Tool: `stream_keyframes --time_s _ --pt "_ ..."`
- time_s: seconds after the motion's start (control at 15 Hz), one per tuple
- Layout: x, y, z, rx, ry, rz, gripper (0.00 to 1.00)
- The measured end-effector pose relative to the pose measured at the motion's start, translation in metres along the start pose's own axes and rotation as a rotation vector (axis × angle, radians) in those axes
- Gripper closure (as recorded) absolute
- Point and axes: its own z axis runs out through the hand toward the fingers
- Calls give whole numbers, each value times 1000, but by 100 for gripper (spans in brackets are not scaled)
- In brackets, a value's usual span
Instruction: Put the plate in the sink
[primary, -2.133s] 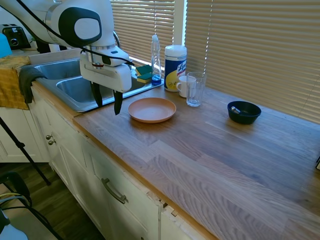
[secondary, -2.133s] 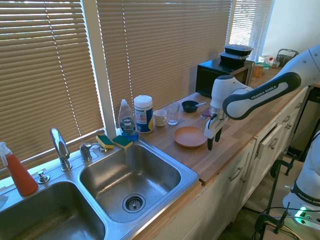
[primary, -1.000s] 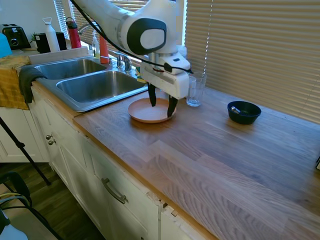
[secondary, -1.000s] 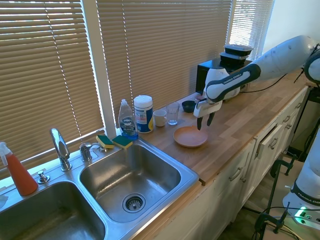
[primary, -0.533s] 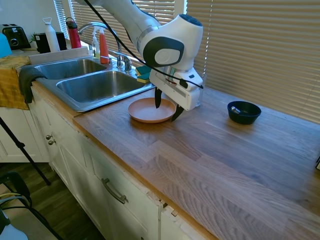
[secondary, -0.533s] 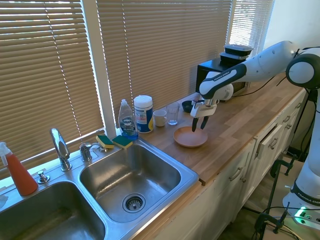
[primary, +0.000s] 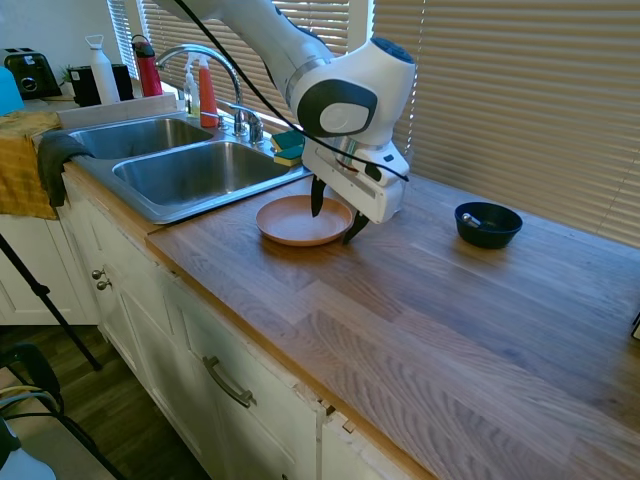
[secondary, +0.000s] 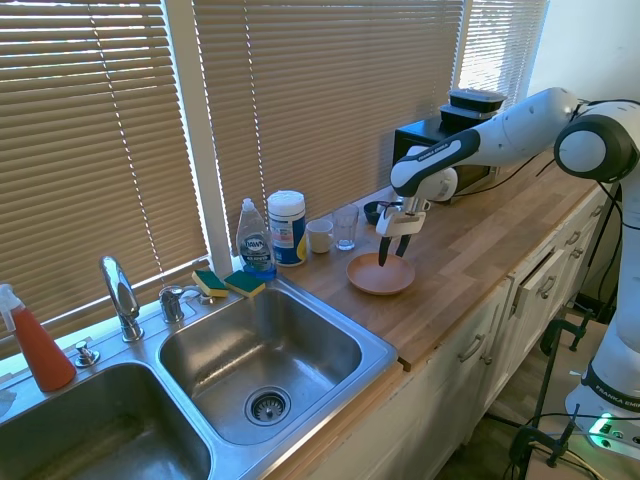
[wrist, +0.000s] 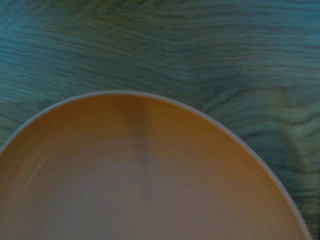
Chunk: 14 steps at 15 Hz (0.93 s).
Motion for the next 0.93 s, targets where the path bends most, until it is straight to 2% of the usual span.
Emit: stream_keyframes --time_s 0.93 --pt "10 -5 13 35 -38 -19 100"
